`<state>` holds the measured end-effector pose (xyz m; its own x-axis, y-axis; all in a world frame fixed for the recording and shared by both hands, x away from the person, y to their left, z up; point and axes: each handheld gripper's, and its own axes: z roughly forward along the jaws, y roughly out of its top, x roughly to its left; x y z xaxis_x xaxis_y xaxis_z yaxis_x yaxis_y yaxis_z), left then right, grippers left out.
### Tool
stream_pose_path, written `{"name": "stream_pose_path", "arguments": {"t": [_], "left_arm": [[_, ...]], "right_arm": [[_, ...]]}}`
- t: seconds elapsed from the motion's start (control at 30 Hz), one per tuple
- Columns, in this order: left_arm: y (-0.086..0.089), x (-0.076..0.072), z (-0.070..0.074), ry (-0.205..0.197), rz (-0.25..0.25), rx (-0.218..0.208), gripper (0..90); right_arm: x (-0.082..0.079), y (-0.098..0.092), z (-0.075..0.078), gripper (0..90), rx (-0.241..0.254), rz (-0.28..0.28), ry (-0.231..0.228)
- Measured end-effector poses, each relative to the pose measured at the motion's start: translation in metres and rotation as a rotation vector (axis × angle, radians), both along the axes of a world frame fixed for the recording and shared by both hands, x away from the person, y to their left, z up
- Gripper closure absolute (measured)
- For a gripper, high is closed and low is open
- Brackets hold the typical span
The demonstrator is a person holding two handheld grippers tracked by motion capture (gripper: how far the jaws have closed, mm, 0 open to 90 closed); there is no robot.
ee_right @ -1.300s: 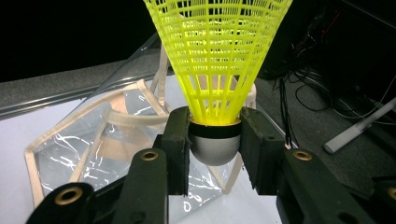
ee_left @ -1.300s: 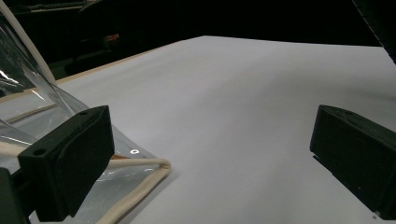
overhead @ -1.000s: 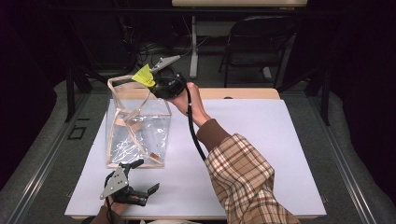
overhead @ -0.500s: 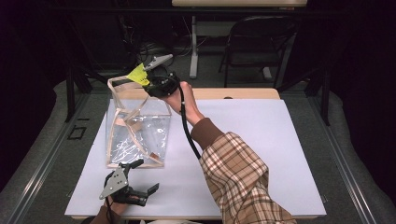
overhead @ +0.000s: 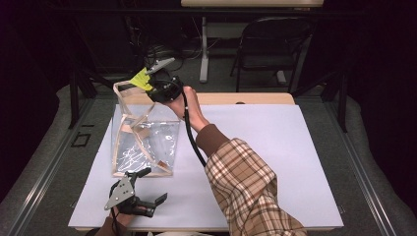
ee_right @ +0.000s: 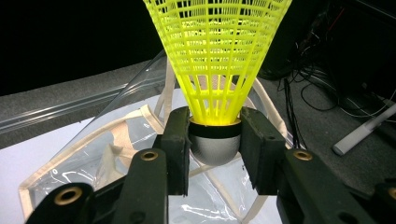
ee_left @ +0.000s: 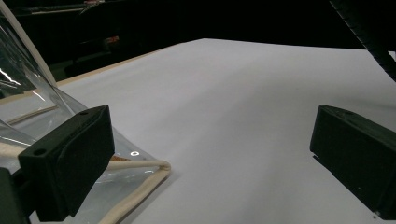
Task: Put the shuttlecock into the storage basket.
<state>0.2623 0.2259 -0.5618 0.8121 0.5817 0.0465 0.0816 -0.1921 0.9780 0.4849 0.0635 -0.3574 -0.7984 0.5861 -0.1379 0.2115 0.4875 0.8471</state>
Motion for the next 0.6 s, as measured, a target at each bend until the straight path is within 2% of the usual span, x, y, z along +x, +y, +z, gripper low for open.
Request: {"name": "stream_pose_path", "arguments": {"t": [0.6], "left_arm": [[0.000,0.000,0.000,-0.001,-0.001,-0.002,0.0]], "right_arm": [[0.008,0.014,-0.009,64.7,-0.017,-0.019,0.018]]}}
